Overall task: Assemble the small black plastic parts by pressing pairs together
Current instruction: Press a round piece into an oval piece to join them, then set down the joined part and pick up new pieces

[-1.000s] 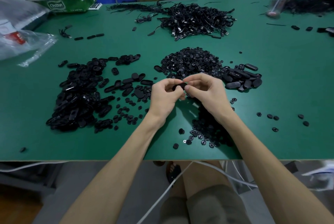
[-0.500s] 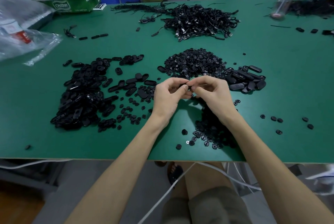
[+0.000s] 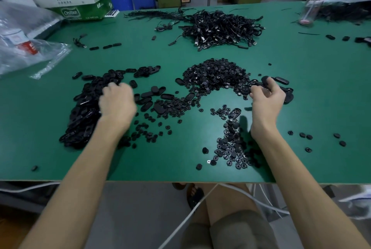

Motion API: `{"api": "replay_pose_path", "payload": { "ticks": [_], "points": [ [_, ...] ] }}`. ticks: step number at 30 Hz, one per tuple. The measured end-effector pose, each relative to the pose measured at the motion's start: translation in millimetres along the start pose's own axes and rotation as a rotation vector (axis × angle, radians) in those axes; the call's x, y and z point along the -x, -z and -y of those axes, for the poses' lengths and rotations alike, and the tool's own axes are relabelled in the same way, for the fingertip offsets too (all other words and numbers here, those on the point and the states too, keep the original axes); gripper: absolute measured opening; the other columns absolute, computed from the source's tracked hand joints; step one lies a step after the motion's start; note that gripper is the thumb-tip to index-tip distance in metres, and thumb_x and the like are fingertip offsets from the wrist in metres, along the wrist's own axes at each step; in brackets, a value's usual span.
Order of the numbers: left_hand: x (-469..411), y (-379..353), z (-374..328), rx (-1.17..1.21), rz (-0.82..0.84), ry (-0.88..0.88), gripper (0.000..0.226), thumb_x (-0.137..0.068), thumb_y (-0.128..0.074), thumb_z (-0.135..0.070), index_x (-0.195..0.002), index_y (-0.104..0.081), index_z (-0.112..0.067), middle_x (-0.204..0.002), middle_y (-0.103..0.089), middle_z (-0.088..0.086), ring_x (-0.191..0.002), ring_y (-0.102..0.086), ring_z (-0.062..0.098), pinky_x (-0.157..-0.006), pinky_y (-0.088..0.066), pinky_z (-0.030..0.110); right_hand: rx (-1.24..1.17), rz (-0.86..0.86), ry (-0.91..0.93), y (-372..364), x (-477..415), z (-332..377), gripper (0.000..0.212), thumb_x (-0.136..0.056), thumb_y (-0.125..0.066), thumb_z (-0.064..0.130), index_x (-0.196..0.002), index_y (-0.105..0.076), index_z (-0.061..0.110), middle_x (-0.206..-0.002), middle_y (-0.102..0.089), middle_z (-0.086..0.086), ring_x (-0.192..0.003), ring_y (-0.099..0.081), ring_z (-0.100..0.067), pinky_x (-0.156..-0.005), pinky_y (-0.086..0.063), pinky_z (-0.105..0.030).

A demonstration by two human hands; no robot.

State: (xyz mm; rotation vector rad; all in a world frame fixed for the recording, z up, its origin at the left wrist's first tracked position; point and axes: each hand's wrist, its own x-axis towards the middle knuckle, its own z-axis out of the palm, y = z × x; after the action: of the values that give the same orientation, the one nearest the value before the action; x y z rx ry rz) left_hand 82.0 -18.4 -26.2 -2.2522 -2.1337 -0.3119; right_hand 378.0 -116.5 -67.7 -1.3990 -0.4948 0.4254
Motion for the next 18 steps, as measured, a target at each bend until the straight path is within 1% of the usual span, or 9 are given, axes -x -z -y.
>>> {"api": "replay_pose_path", "payload": {
  "ticks": [2, 4, 7, 9, 11, 12, 14, 16, 18],
  "points": [
    [-5.5, 10.3, 18.7, -0.120, 0.077, 0.080, 0.008, -0.093, -0.050, 0.009, -0.098, -0.055, 0.005, -0.117, -0.054, 0.032, -0.109, -0.052, 0.045, -0.094, -0.047, 0.053, -0.019, -0.041, 0.002, 0.0, -2.8, -2.4, 0.060, -0.096, -0.060, 0.018, -0.153, -0.041, 0.016, -0.147, -0.044, -0.002, -0.122, -0.053, -0.004, -0.089, -0.046, -0.017],
    [-5.8, 12.4, 27.0, -0.138, 0.126, 0.095, 0.019, -0.096, -0.054, 0.005, -0.079, -0.049, -0.002, -0.111, -0.057, 0.030, -0.108, -0.053, 0.045, -0.097, -0.046, 0.054, -0.030, -0.045, -0.017, -0.8, -5.7, -6.6, 0.064, -0.096, -0.059, 0.018, -0.156, -0.037, 0.014, -0.153, -0.039, -0.002, -0.114, -0.050, 0.007, -0.089, -0.044, -0.012],
    [-5.0, 5.5, 31.1, -0.122, 0.099, 0.060, 0.040, -0.088, -0.053, 0.015, -0.064, -0.035, -0.011, -0.077, -0.057, 0.022, -0.106, -0.061, 0.047, -0.098, -0.047, 0.057, -0.008, 0.000, -0.037, -3.3, -3.7, -6.4, 0.067, -0.098, -0.055, 0.016, -0.160, -0.031, 0.009, -0.169, -0.022, -0.006, -0.101, -0.043, 0.025, -0.066, -0.029, 0.012],
    [-5.4, 1.2, 31.7, -0.121, 0.061, 0.051, 0.040, -0.083, -0.051, 0.020, -0.065, -0.035, -0.012, -0.064, -0.047, 0.015, -0.101, -0.062, 0.047, -0.098, -0.044, 0.057, 0.096, 0.030, -0.003, -2.7, 0.5, -5.5, 0.067, -0.098, -0.054, 0.016, -0.161, -0.030, 0.009, -0.172, -0.010, -0.006, -0.106, -0.026, 0.028, -0.062, -0.023, 0.015],
    [-6.9, -0.2, 32.8, -0.128, 0.024, 0.057, 0.028, -0.085, -0.053, 0.018, -0.072, -0.050, -0.007, -0.068, -0.049, 0.014, -0.088, -0.057, 0.041, -0.098, -0.040, 0.054, 0.185, 0.058, 0.040, -1.0, 3.6, -3.8, 0.066, -0.098, -0.056, 0.022, -0.160, -0.034, 0.015, -0.172, -0.008, -0.002, -0.128, -0.033, 0.010, -0.087, -0.032, 0.006],
    [-7.9, -1.0, 33.7, -0.141, -0.014, 0.064, 0.024, -0.086, -0.054, 0.016, -0.076, -0.056, -0.005, -0.071, -0.052, 0.014, -0.082, -0.052, 0.037, -0.098, -0.037, 0.052, 0.209, 0.074, 0.061, -0.1, 4.7, -2.4, 0.062, -0.098, -0.058, 0.026, -0.157, -0.039, 0.018, -0.171, -0.012, 0.000, -0.136, -0.040, -0.004, -0.103, -0.039, -0.010],
    [-10.0, -1.7, 32.4, -0.126, -0.088, 0.074, 0.022, -0.089, -0.057, 0.012, -0.074, -0.056, -0.004, -0.071, -0.055, 0.014, -0.077, -0.051, 0.035, -0.098, -0.033, 0.050, 0.280, 0.130, 0.137, 0.7, 6.4, -1.0, 0.051, -0.098, -0.062, 0.029, -0.147, -0.053, 0.019, -0.163, -0.032, 0.000, -0.141, -0.043, -0.018, -0.115, -0.042, -0.042],
    [-11.3, -0.4, 25.4, -0.025, -0.120, 0.030, 0.015, -0.097, -0.062, 0.000, -0.083, -0.062, -0.004, -0.083, -0.065, 0.013, -0.085, -0.058, 0.037, -0.100, -0.034, 0.050, 0.436, 0.268, 0.279, -1.9, 8.2, -1.0, 0.040, -0.096, -0.067, 0.031, -0.135, -0.065, 0.021, -0.145, -0.055, 0.001, -0.140, -0.043, -0.020, -0.116, -0.039, -0.049],
    [-9.8, 3.2, 11.0, 0.298, -0.062, -0.007, 0.008, -0.101, -0.063, -0.008, -0.108, -0.066, -0.006, -0.104, -0.069, 0.009, -0.091, -0.069, 0.029, -0.090, -0.049, 0.043, 0.600, 0.496, 0.340, -7.2, 13.6, -2.2, 0.040, -0.093, -0.070, 0.041, -0.131, -0.067, 0.027, -0.137, -0.060, 0.005, -0.138, -0.037, -0.019, -0.114, -0.034, -0.042]
  ]
}}
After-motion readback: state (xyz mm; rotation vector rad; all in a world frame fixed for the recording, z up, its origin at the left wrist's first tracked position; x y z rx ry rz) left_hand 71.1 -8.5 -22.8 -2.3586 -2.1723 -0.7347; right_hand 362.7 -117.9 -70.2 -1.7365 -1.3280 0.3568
